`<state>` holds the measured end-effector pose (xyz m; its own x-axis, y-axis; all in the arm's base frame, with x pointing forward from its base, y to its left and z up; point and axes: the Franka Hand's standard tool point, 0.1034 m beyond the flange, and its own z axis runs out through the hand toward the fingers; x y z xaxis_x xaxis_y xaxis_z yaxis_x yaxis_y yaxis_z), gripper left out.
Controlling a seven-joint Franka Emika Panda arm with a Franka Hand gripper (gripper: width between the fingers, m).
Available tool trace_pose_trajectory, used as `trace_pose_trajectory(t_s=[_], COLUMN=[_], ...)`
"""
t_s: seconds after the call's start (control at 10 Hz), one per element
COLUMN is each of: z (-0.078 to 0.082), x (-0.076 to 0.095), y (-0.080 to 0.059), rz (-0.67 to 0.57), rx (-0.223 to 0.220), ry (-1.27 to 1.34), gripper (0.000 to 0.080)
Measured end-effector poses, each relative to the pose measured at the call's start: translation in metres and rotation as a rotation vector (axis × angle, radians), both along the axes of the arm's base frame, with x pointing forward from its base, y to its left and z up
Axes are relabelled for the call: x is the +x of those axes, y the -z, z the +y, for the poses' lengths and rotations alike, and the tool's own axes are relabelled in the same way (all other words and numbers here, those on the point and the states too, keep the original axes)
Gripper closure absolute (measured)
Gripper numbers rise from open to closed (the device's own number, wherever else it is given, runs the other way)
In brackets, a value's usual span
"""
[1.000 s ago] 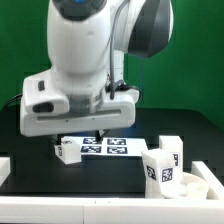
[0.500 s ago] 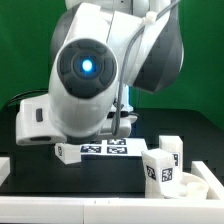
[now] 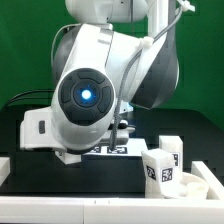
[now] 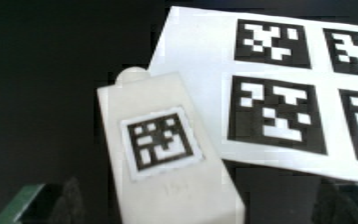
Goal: Assemble stool
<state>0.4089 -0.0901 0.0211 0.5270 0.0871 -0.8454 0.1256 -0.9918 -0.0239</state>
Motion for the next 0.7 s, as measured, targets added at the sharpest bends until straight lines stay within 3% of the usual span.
trace_pose_trajectory(t_s=[0.2, 0.4, 0.5, 0.6, 0.7], z=[-0.0001, -0.0027, -0.0028, -0.0029, -0.0031], x=[-0.0161, -0.0163, -0.0165, -0.0165, -0.0165], y=[0.0125, 0.0158, 0.0159, 0.0159, 0.0159], rz=[-0.006, -0.025, -0.025, -0.025, -0.025], rx=[0.001, 0.002, 0.002, 0.002, 0.002], ry=[-0.005, -0.007, -0.007, -0.006, -0.006], gripper=[0.0150, 0.0150, 0.0278, 0.0278, 0.0414])
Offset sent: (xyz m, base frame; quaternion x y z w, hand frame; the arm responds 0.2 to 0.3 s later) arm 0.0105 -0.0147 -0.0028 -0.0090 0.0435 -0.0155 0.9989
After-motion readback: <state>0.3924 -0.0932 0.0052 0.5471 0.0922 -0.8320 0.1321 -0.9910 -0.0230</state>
